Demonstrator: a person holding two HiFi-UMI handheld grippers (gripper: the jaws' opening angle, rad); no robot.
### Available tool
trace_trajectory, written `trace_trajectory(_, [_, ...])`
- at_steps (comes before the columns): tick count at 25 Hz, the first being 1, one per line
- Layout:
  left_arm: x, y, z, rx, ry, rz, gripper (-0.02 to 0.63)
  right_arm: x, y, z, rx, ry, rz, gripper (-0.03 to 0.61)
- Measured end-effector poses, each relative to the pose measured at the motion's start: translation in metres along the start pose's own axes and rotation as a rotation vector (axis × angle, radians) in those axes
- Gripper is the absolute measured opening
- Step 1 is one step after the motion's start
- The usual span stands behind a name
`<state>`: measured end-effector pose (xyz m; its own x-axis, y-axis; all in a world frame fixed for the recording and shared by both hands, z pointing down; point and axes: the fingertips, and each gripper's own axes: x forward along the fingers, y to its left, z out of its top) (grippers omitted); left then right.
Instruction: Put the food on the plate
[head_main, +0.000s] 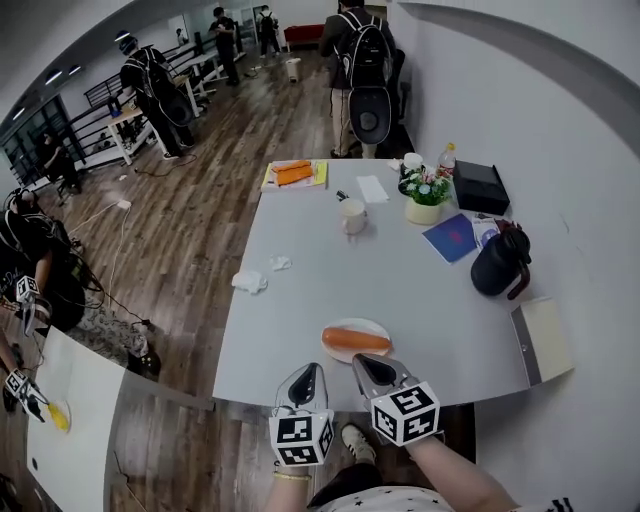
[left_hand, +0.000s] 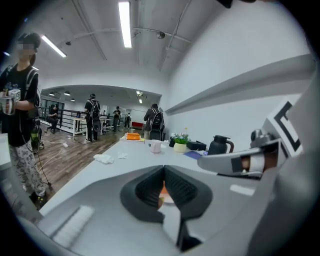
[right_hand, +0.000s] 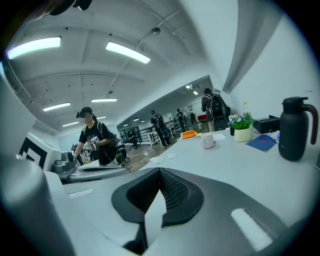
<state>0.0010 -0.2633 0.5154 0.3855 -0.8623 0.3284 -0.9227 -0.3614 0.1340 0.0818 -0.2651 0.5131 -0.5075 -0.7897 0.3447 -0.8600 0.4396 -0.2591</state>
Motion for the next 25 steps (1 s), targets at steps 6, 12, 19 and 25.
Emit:
trace_trajectory(6, [-0.045,-0.007,-0.011,-0.017,-0.006,0.004,0.008,-0.035,0.035,-0.011,0.002,-0.043,-0.024,-0.002])
trace_trajectory(12, [-0.083,-0.016,-0.025,-0.017,0.001,-0.006,0.008,-0.060,0.062,-0.029,-0.010,-0.052,-0.037,-0.003])
trace_trajectory(19, [-0.114,-0.022,-0.034,-0.018,0.004,-0.009,0.008,-0.080,0.090,-0.039,-0.024,-0.057,-0.020,-0.003])
trace_trajectory(25, [-0.124,-0.025,-0.036,-0.014,-0.010,-0.009,0.008,-0.084,0.104,-0.044,-0.058,-0.054,-0.004,-0.003])
